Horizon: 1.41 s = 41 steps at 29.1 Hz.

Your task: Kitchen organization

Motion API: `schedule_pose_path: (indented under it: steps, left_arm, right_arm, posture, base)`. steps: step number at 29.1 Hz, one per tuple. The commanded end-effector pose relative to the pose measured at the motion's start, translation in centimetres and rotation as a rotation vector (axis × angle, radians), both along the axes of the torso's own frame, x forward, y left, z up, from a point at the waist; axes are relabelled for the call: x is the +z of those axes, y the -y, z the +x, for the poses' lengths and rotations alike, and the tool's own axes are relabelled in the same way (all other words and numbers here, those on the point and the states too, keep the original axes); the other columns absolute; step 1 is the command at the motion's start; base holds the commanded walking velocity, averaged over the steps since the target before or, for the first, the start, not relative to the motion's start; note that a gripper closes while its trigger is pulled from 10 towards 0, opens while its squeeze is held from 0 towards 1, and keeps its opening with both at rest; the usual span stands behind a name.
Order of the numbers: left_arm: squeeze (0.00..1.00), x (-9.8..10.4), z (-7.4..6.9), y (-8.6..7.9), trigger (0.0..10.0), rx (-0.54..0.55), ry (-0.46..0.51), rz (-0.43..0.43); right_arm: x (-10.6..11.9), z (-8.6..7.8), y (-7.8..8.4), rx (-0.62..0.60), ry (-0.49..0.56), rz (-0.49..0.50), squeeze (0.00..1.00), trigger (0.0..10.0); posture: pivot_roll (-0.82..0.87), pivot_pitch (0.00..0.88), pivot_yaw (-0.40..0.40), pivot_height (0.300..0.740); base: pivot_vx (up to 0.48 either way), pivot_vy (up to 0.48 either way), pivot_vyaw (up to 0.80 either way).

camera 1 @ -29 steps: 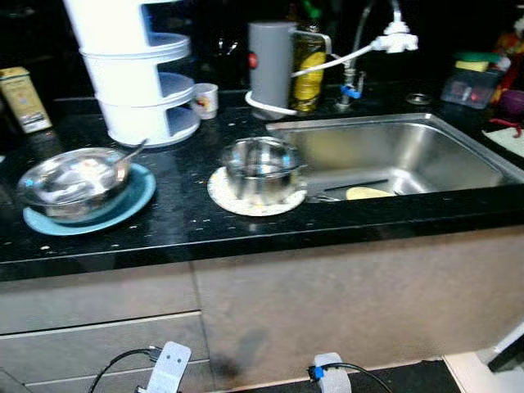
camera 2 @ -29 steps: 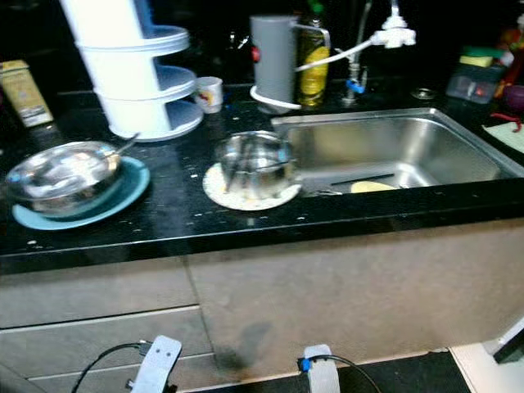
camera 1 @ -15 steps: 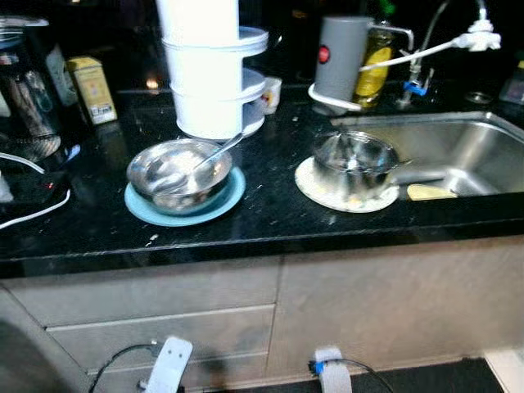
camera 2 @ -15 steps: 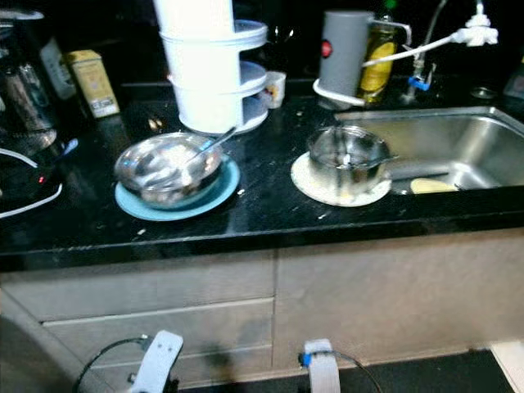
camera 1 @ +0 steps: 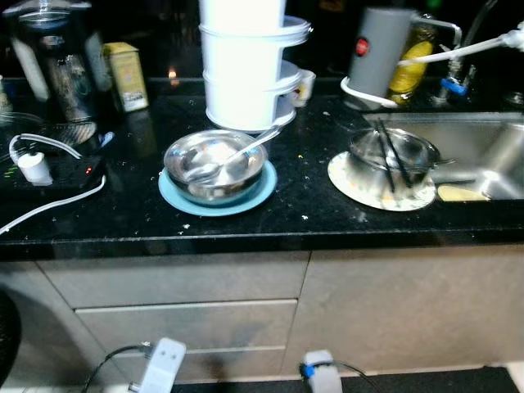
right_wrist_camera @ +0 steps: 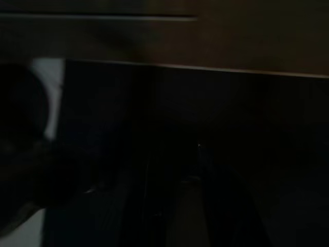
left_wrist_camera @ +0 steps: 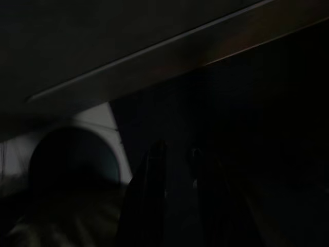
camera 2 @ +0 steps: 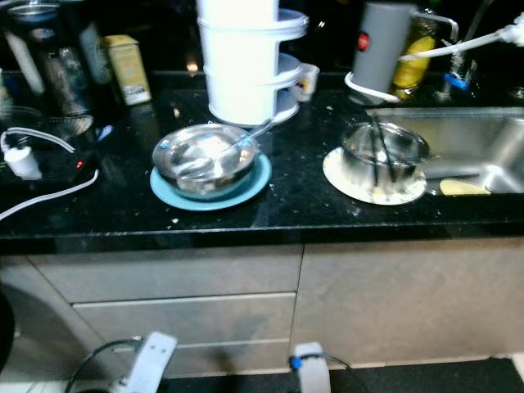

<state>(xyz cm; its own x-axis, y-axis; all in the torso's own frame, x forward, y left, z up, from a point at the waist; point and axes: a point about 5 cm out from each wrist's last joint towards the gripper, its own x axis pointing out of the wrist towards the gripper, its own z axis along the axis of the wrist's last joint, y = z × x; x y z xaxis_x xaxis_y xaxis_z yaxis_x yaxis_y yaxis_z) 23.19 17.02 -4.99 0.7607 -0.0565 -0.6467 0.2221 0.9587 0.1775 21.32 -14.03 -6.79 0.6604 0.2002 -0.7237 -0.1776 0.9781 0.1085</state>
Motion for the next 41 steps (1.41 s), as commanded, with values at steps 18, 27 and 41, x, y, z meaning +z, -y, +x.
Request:
schedule_pose_path:
  steps: [18, 27, 41]
  left_arm:
    - [0.0, -0.7, -1.2, -0.1, 10.0, 0.085, 0.006, -0.032]
    - [0.0, -0.4, -0.9, 0.2, 10.0, 0.078, 0.039, -0.067]
    - [0.0, -0.8, -1.7, -0.5, 10.0, 0.077, 0.03, -0.036]
  right_arm:
    - [-0.7, -1.1, 0.6, -0.031, -0.041, -0.037, 0.0, 10.0]
    - [-0.9, -1.6, 1.1, -0.034, -0.047, -0.054, 0.0, 10.0]
    - [-1.3, -2.3, 1.7, -0.078, -0.06, -0.049, 0.0, 10.0]
  posture:
    - [-0.01, 0.131, -0.063, 0.74]
    - [-0.01, 0.127, -0.07, 0.74]
    - [-0.01, 0.114, -0.063, 0.74]
  base:
    - [0.0, 0.0, 0.0]
    - [0.0, 0.13, 0.0]
    - [0.0, 0.0, 0.0]
